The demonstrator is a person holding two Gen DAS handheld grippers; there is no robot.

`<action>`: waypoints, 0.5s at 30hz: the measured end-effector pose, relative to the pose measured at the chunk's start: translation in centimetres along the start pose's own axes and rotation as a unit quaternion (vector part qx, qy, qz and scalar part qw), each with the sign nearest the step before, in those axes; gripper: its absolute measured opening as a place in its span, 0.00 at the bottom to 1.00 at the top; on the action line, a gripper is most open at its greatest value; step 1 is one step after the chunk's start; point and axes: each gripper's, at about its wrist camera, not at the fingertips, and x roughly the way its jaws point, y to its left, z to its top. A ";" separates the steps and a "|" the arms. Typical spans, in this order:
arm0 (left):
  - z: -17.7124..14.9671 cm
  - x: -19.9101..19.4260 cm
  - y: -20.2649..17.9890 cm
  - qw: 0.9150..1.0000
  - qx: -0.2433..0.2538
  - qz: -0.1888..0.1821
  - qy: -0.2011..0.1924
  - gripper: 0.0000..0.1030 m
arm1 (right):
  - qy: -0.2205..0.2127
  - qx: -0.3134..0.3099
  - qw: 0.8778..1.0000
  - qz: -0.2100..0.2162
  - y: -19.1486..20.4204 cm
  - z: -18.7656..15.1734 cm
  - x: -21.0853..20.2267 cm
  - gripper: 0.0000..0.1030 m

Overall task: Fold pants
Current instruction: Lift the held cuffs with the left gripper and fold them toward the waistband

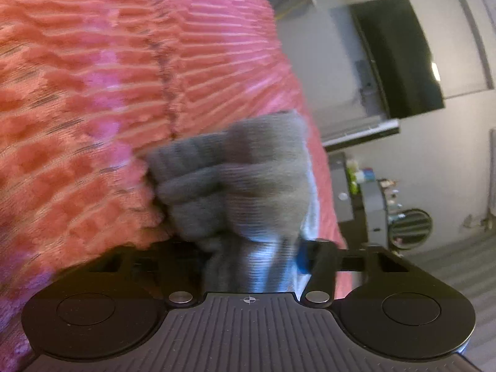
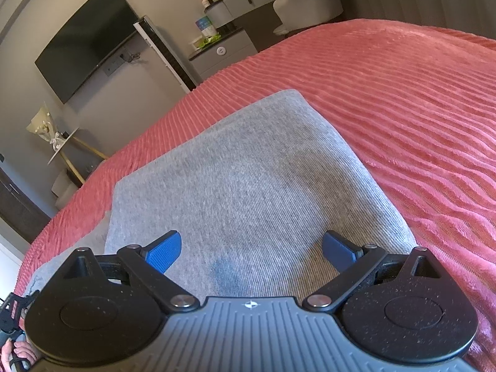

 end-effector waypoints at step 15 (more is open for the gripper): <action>-4.9 -4.8 -13.8 0.976 0.207 -0.034 -0.067 0.23 | 0.013 0.117 0.991 0.065 -3.0 1.6 -4.0 0.95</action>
